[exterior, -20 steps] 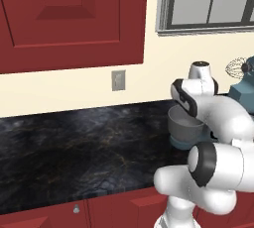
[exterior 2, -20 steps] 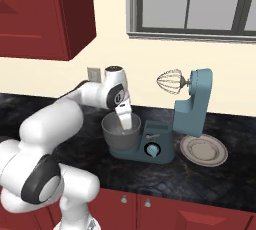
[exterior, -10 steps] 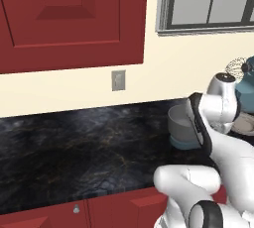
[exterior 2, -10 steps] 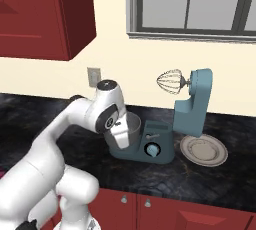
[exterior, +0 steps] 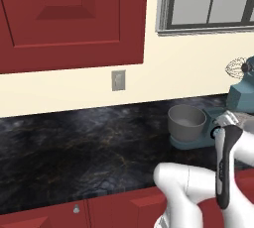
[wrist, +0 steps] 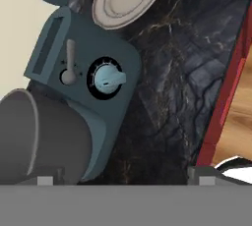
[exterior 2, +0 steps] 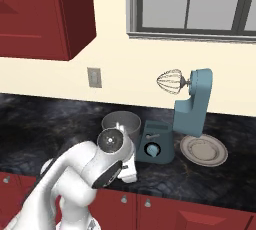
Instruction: Add butter and sugar cubes to the stand mixer bowl and then turn on the stand mixer to begin making frosting.
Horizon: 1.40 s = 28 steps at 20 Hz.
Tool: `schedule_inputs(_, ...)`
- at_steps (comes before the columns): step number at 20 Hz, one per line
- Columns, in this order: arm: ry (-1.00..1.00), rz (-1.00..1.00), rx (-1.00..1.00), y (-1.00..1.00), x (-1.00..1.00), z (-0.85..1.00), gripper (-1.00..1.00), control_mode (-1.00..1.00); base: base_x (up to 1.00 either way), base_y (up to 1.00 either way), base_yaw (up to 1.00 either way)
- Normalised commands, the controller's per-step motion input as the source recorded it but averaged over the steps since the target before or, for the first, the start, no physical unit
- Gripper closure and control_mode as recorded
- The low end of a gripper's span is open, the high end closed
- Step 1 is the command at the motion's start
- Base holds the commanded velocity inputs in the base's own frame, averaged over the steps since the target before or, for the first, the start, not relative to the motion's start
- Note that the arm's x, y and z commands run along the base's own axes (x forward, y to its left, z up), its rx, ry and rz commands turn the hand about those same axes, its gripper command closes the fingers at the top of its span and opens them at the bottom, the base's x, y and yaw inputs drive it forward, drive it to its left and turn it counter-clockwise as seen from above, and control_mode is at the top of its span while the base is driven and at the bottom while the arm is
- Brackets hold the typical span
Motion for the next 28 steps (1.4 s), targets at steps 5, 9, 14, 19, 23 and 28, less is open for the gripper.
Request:
schedule_inputs(5,-0.14,-0.06,0.23,-0.88,-0.35,0.20,-1.00,-1.00,0.00,0.00,0.00)
schedule_inputs(9,-0.10,-0.13,0.29,-0.97,-0.20,0.22,-1.00,-1.00,0.00,0.00,0.00)
schedule_inputs(14,-0.07,-0.03,0.46,-0.88,-0.10,0.04,-1.00,-1.00,0.00,0.00,0.00)
schedule_inputs(19,0.00,-0.06,0.48,-0.93,0.01,0.45,-1.00,-1.00,0.00,0.00,0.00)
schedule_inputs(23,0.00,-0.01,0.47,-0.87,0.12,0.52,-1.00,-1.00,0.00,0.00,0.00)
schedule_inputs(28,0.00,0.00,0.46,-0.62,0.25,0.35,-1.00,-1.00,0.00,0.00,0.00)
